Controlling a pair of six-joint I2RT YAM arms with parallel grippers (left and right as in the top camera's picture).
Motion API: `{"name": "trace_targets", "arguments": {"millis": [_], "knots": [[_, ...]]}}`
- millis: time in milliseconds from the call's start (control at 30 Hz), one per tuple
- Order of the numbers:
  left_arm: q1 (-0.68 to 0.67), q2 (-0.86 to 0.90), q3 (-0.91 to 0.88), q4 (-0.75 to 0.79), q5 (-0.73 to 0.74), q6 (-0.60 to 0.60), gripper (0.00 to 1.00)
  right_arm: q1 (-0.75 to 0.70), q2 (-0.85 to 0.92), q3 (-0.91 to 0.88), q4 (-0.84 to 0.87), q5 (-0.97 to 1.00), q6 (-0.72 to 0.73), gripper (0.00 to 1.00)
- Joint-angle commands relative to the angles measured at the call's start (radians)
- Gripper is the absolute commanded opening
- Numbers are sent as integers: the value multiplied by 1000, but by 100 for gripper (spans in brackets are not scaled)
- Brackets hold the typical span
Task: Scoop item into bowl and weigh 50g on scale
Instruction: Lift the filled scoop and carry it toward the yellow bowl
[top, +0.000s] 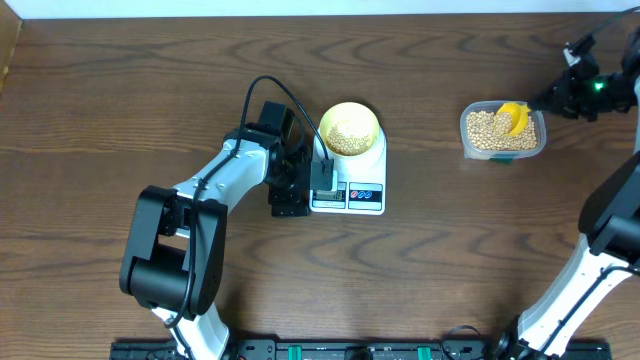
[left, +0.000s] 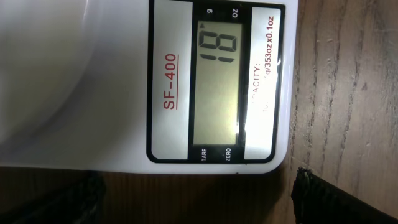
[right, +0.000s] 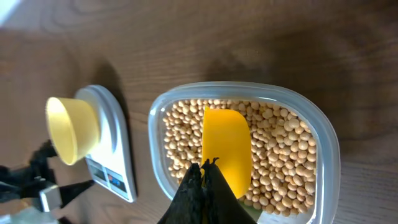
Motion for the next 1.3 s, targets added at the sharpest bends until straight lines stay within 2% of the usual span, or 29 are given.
{"name": "trace_targets", "arguments": {"millis": [0, 767, 1267], "knots": [[0, 6, -13, 1, -6, -8, 98, -33, -4, -2, -3, -87, 10, 1], [0, 6, -13, 1, -6, -8, 97, -53, -4, -2, -15, -387, 9, 1], [0, 6, -13, 1, -6, -8, 98, 69, -4, -2, 25, -462, 10, 1]]}}
